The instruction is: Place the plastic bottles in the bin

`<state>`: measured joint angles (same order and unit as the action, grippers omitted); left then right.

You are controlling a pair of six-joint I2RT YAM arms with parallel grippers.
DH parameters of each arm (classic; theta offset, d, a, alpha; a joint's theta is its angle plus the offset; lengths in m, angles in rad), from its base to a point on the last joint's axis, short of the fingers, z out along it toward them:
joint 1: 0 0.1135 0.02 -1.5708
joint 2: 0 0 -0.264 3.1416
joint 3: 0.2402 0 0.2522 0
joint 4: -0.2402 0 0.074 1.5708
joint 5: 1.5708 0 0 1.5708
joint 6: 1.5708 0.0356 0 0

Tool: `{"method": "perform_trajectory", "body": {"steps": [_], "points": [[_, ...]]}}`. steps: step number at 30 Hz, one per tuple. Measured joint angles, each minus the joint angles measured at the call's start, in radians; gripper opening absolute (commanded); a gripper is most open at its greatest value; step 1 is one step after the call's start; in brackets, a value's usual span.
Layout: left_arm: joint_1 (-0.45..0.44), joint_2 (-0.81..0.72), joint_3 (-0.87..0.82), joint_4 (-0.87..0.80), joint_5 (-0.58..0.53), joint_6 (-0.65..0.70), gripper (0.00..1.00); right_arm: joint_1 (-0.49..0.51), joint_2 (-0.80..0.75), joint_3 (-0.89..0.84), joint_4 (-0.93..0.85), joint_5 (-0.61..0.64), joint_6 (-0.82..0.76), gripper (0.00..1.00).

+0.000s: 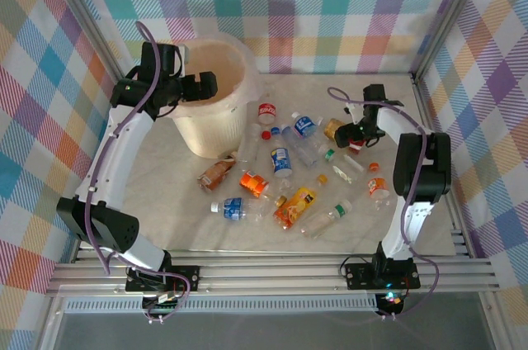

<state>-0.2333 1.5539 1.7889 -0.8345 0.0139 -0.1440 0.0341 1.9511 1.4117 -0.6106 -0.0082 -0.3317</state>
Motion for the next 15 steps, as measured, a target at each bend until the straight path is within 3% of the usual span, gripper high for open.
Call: {"method": "perform_trajectory", "body": {"steps": [9, 15], "points": [[0.000, 0.000, -0.016, 0.003, 0.000, -0.002, 1.00, 0.000, 0.057, 0.045, 0.022, 0.000, 0.008, 0.98], [0.000, -0.003, -0.029, 0.018, 0.003, -0.003, 1.00, -0.002, 0.092, 0.057, 0.034, 0.001, 0.020, 0.83]]}}
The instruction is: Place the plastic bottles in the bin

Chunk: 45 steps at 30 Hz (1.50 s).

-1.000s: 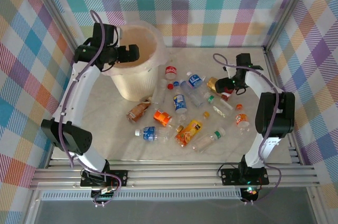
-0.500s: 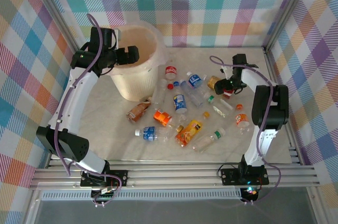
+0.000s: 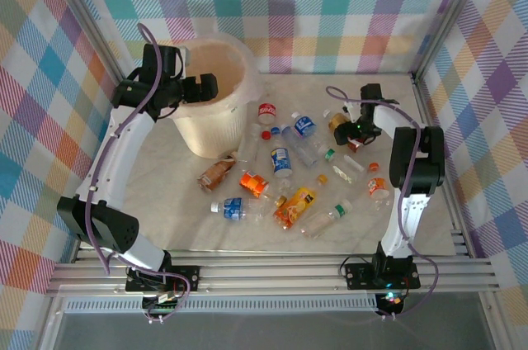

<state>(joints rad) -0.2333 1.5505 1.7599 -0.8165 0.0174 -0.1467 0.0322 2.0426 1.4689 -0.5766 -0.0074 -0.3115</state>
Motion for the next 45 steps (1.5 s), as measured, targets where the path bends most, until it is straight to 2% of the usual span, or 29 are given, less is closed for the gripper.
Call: {"method": "perform_trajectory", "body": {"steps": [4, 10, 18, 23, 27, 37, 45], "points": [[0.000, -0.002, -0.005, 0.009, 0.001, -0.007, 1.00, -0.005, 0.004, 0.009, 0.013, 0.004, 0.009, 0.73], [0.000, -0.010, -0.022, 0.038, 0.009, -0.020, 1.00, -0.008, 0.003, 0.014, 0.027, 0.022, 0.013, 0.47], [0.000, -0.059, -0.047, 0.062, 0.011, -0.022, 1.00, -0.008, -0.044, 0.013, 0.042, 0.026, 0.024, 0.41], [0.000, -0.082, -0.056, 0.069, 0.011, -0.029, 1.00, -0.008, -0.164, -0.006, 0.069, 0.025, 0.050, 0.35], [0.000, -0.103, -0.074, 0.091, 0.011, -0.045, 1.00, -0.008, -0.274, -0.041, 0.089, 0.008, 0.082, 0.35], [-0.004, -0.222, -0.185, 0.208, 0.061, -0.121, 1.00, 0.006, -0.558, -0.169, 0.142, -0.138, 0.217, 0.32], [-0.124, -0.297, -0.272, 0.324, 0.092, -0.163, 1.00, 0.083, -0.706, -0.273, 0.230, -0.264, 0.328, 0.32]]}}
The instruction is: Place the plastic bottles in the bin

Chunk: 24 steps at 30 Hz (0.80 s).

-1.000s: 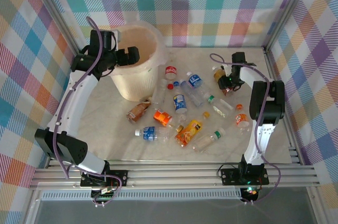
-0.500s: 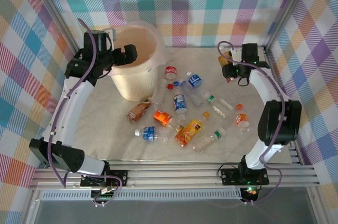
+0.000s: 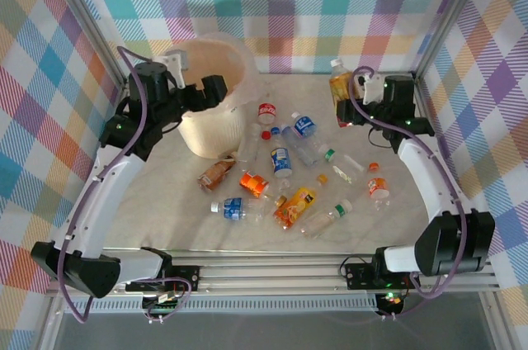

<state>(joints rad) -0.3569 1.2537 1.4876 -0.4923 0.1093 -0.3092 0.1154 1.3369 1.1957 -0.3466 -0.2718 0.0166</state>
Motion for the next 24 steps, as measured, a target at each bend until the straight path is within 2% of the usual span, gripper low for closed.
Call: {"method": "perform_trajectory", "body": {"steps": [9, 17, 24], "points": [[-0.133, 0.026, -0.019, 0.150, 0.065, -0.031, 1.00, 0.142, -0.031, -0.059, 0.124, -0.121, 0.080, 0.33], [-0.212, 0.174, -0.006, 0.259, 0.160, -0.062, 1.00, 0.218, -0.033, -0.083, 0.254, -0.239, 0.164, 0.34], [-0.262, 0.289, 0.069, 0.272, 0.202, -0.069, 1.00, 0.274, -0.039, -0.091, 0.314, -0.271, 0.208, 0.34]]}}
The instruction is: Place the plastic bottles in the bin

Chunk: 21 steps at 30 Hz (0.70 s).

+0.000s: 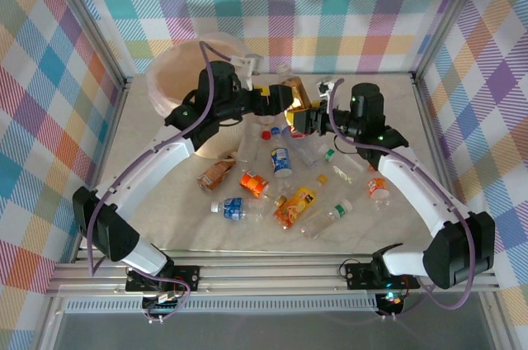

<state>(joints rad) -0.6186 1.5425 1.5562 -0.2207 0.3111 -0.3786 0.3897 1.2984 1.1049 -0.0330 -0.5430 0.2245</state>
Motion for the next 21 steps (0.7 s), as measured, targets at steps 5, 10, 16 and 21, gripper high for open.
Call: {"method": "perform_trajectory", "body": {"steps": [5, 10, 16, 21], "points": [[-0.010, 0.033, 0.030, 0.036, 0.014, -0.015, 0.94, 0.028, 0.000, 0.000, 0.017, -0.005, 0.007, 0.36], [-0.010, 0.046, 0.032, 0.053, 0.023, -0.037, 0.69, 0.038, 0.000, -0.002, 0.017, -0.008, 0.010, 0.45], [-0.012, 0.046, 0.032, 0.055, 0.011, -0.050, 0.45, 0.039, 0.000, -0.005, 0.018, -0.001, 0.024, 0.65], [-0.014, 0.045, 0.032, 0.055, -0.014, -0.048, 0.43, 0.042, -0.021, -0.006, 0.001, 0.015, 0.025, 1.00]]}}
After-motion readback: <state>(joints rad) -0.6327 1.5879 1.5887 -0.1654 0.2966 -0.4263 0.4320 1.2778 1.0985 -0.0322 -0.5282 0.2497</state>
